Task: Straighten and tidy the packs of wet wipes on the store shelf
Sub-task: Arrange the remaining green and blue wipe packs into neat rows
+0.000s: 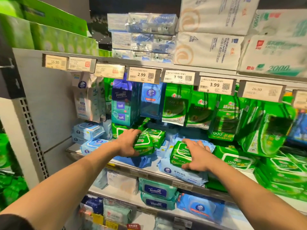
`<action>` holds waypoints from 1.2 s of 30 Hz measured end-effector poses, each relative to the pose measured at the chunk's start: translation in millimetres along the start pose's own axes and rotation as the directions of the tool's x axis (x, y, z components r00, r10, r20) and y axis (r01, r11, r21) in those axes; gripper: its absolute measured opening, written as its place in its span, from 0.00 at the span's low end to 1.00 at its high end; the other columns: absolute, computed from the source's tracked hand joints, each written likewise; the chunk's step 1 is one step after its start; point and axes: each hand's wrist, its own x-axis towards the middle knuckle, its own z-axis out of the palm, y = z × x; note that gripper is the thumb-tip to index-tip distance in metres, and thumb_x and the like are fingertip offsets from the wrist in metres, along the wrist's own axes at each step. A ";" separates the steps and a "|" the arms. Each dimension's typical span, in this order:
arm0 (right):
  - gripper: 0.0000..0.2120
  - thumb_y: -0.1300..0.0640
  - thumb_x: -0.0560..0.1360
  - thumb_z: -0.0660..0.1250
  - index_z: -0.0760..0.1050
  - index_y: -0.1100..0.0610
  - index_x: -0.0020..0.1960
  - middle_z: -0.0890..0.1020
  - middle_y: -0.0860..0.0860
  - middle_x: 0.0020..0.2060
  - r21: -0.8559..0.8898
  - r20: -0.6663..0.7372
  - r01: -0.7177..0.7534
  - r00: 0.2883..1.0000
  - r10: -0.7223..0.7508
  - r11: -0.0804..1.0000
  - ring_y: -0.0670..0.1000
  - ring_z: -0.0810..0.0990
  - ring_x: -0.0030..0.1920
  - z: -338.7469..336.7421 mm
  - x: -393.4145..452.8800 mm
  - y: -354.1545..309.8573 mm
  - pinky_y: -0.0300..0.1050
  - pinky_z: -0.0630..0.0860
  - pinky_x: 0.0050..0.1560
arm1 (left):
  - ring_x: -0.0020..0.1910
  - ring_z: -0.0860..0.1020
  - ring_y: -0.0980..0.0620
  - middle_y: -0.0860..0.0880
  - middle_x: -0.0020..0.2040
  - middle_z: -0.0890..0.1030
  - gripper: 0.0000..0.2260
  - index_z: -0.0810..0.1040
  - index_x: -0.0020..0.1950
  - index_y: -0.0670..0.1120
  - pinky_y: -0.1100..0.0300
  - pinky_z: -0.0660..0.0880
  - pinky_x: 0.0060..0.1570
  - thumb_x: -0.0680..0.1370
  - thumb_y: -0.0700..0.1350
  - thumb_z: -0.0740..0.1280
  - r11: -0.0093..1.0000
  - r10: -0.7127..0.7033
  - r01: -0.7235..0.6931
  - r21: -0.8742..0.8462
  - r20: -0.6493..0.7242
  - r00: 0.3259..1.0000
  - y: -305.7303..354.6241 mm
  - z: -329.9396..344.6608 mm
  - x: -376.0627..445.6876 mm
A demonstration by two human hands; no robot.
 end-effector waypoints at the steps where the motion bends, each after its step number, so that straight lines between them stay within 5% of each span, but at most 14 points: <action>1: 0.52 0.41 0.66 0.76 0.47 0.49 0.78 0.61 0.53 0.76 -0.017 -0.005 -0.002 1.000 0.002 1.000 0.58 0.55 0.75 -4.5 -7.3 10.5 0.56 0.53 0.73 | 0.64 0.68 0.42 0.44 0.67 0.68 0.45 0.59 0.75 0.47 0.48 0.67 0.66 0.65 0.57 0.77 0.997 -0.002 0.000 0.075 0.023 1.000 7.1 1.7 4.3; 9: 0.51 0.46 0.65 0.78 0.52 0.53 0.78 0.64 0.57 0.74 0.025 -0.009 -0.101 0.995 0.102 0.995 0.58 0.60 0.73 -33.2 -74.8 131.9 0.46 0.58 0.72 | 0.63 0.66 0.45 0.48 0.63 0.69 0.42 0.64 0.70 0.50 0.48 0.65 0.63 0.61 0.61 0.74 0.952 0.084 -0.110 0.285 0.102 0.991 78.5 12.0 33.6; 16: 0.51 0.49 0.69 0.76 0.46 0.56 0.79 0.56 0.56 0.77 -0.042 0.030 -0.045 0.998 0.046 0.998 0.56 0.52 0.76 -22.4 -91.0 176.6 0.45 0.48 0.75 | 0.56 0.72 0.44 0.47 0.59 0.75 0.46 0.70 0.66 0.49 0.47 0.73 0.57 0.50 0.65 0.69 0.985 0.112 -0.116 0.128 0.037 0.993 87.7 -9.3 48.0; 28: 0.47 0.53 0.69 0.74 0.49 0.55 0.78 0.67 0.58 0.70 -0.197 0.020 -0.121 0.992 0.128 0.973 0.60 0.63 0.71 -5.3 -74.3 215.1 0.49 0.59 0.72 | 0.53 0.69 0.50 0.49 0.57 0.73 0.45 0.68 0.68 0.48 0.54 0.69 0.57 0.55 0.62 0.76 0.962 0.274 -0.274 0.012 0.030 0.961 144.5 12.2 58.7; 36: 0.43 0.53 0.73 0.65 0.43 0.51 0.79 0.54 0.55 0.75 -0.405 0.036 -0.173 0.978 0.205 0.898 0.59 0.53 0.75 20.7 -71.8 213.4 0.55 0.48 0.77 | 0.53 0.69 0.50 0.50 0.56 0.72 0.43 0.67 0.68 0.48 0.54 0.69 0.56 0.58 0.58 0.79 0.952 0.305 -0.305 -0.017 0.065 0.950 158.9 31.8 63.5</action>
